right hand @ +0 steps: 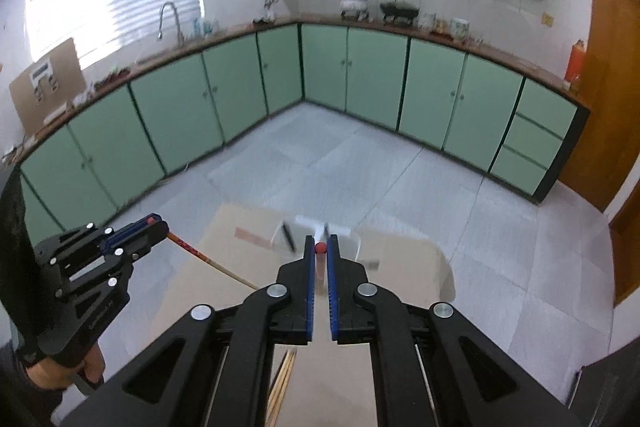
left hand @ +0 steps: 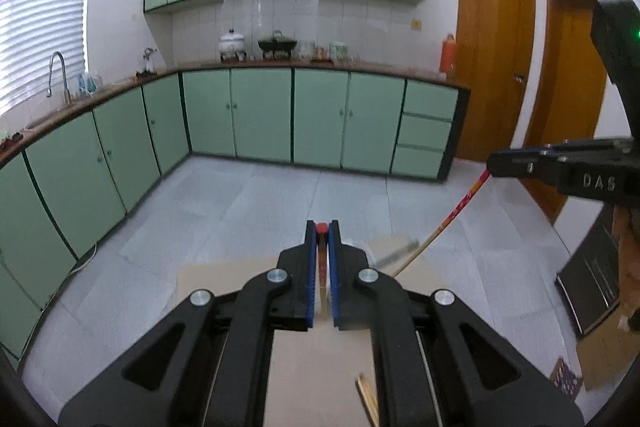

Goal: Organize utensils
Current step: 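Carry both chopsticks to the white holder and insert them, then open both tools and move them back over the remaining chopsticks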

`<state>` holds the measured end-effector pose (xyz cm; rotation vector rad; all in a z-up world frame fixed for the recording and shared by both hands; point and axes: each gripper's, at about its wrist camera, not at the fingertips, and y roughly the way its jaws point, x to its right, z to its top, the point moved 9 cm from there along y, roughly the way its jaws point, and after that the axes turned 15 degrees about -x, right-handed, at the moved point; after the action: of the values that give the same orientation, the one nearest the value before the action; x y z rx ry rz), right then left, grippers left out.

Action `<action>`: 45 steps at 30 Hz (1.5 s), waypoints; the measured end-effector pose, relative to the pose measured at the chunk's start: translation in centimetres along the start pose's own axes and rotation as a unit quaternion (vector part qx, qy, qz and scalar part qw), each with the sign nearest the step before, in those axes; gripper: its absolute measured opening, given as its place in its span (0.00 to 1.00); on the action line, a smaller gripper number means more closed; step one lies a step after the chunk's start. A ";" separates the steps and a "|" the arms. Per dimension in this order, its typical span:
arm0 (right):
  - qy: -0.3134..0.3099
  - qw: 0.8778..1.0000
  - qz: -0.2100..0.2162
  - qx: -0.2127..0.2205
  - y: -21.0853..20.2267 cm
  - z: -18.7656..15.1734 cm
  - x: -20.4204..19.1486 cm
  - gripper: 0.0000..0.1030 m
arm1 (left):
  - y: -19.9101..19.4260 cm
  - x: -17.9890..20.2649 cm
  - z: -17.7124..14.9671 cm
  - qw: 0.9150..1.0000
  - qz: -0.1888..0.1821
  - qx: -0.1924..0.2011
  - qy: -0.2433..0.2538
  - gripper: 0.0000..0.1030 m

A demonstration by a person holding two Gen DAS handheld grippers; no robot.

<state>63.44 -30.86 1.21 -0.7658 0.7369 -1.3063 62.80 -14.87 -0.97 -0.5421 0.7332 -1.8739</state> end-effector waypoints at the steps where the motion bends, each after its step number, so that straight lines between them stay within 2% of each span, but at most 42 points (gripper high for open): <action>1: 0.004 1.000 -0.001 0.002 0.4 0.7 0.3 0.05 | 0.3 0.0 0.9 1.000 0.001 0.005 -0.003 0.05; 4: 0.016 1.000 -0.003 0.002 2.5 2.6 1.5 0.05 | 1.8 -0.1 3.6 1.000 0.007 0.023 -0.009 0.05; 8: 0.029 0.999 -0.002 -0.013 6.8 3.4 3.1 0.05 | 5.1 0.1 5.4 0.999 0.020 0.031 -0.006 0.05; 15: 0.037 0.997 0.007 -0.060 14.0 1.8 5.0 0.05 | 12.8 -0.2 3.1 1.000 0.017 -0.016 -0.014 0.05; 18: 0.027 0.997 0.011 -0.077 15.6 1.1 5.0 0.07 | 14.5 -1.0 1.8 0.999 0.018 -0.033 -0.020 0.06; 19: 0.026 0.997 0.010 -0.075 15.7 0.8 5.1 0.10 | 14.8 -1.3 1.6 0.999 0.016 -0.036 -0.025 0.08; 21: 0.023 0.997 0.013 -0.066 15.2 0.3 4.9 0.17 | 14.3 -2.0 1.3 0.999 0.013 -0.037 -0.031 0.26; 23: 0.016 0.999 0.015 -0.042 13.5 -0.4 4.7 0.17 | 12.4 -2.5 1.2 0.999 0.006 -0.025 -0.034 0.31; 25: 0.019 0.999 0.031 -0.023 11.5 -1.7 4.4 0.17 | 9.9 -2.9 0.6 1.000 0.008 -0.012 -0.028 0.31; 26: 0.020 0.999 0.042 -0.012 10.3 -2.8 4.3 0.17 | 8.8 -3.0 0.0 1.000 0.008 -0.008 -0.026 0.33; 28: 0.020 0.998 0.050 0.013 8.3 -5.3 4.0 0.17 | 5.8 -3.5 -2.3 0.999 0.003 0.009 -0.031 0.45; 29: 0.018 0.998 0.057 0.028 7.3 -7.2 3.8 0.18 | 4.8 -3.7 -3.5 0.999 0.006 0.016 -0.032 0.54; 31: 0.017 0.997 0.060 0.048 6.4 -12.0 3.2 0.20 | 2.9 -3.8 -6.7 0.999 0.011 0.026 -0.031 0.58; 34: 0.024 0.997 0.056 0.056 7.3 -20.3 2.1 0.21 | 1.3 -3.7 -14.4 0.999 0.025 0.021 -0.028 0.66; 36: 0.041 0.996 0.068 0.044 9.1 -26.3 0.7 0.21 | 1.1 -3.2 -19.2 0.999 0.038 0.012 -0.022 0.68; 38: 0.041 0.997 0.064 0.032 10.9 -31.5 -0.8 0.21 | 1.2 -2.4 -24.5 0.999 0.026 -0.003 -0.027 0.69; 40: 0.028 0.998 0.059 0.015 12.7 -36.4 -3.0 0.21 | 1.1 -2.1 -28.1 0.999 0.022 -0.006 -0.040 0.69; 43: 0.011 0.998 0.056 -0.006 14.7 -40.8 -5.5 0.21 | 1.3 -1.0 -33.5 0.998 0.016 -0.017 -0.052 0.69; 45: 0.003 0.998 0.058 -0.007 15.4 -42.4 -6.8 0.21 | 1.1 -0.8 -35.5 0.998 0.012 -0.020 -0.064 0.69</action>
<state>35.98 -25.70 -34.87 -0.7203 0.7852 -1.2002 40.62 -5.75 -27.14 -0.6701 0.6905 -1.7885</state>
